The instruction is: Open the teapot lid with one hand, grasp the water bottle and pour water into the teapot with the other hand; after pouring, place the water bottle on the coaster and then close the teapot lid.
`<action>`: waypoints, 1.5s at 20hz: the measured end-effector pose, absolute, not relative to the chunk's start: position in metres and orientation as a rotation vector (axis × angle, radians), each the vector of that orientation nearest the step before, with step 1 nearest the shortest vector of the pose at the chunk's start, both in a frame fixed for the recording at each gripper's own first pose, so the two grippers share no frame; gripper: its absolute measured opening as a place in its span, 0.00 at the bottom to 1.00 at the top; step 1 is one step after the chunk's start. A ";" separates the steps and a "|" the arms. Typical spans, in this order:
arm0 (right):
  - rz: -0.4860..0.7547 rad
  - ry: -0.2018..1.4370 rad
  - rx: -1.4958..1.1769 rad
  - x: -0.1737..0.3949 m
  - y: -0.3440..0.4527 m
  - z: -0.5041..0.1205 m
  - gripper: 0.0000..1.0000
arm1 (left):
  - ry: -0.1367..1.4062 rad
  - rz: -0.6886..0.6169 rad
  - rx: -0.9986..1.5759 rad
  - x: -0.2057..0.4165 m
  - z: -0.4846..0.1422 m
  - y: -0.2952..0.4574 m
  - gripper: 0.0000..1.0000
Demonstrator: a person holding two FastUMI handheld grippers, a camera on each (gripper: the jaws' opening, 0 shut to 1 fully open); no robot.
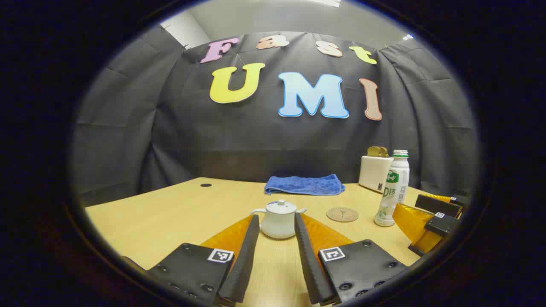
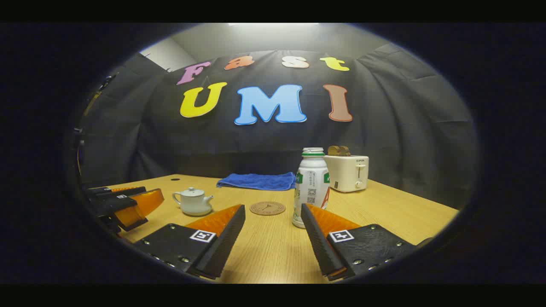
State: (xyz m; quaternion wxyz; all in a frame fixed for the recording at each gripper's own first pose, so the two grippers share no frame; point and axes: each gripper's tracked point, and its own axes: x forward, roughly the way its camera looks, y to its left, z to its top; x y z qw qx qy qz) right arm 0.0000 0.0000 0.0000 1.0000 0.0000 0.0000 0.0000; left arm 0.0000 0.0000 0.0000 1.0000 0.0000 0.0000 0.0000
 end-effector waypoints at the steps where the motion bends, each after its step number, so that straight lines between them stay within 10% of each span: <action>1: -0.001 0.003 -0.003 0.005 0.000 -0.003 0.82 | -0.008 -0.011 0.019 -0.001 -0.001 -0.005 0.64; 7: -0.018 -0.016 -0.029 -0.002 -0.010 0.008 0.82 | -0.032 -0.034 0.040 -0.007 0.002 -0.011 0.89; 30: -0.050 0.019 0.016 0.027 -0.031 0.022 0.81 | 0.075 -0.090 0.145 0.127 0.013 -0.012 0.86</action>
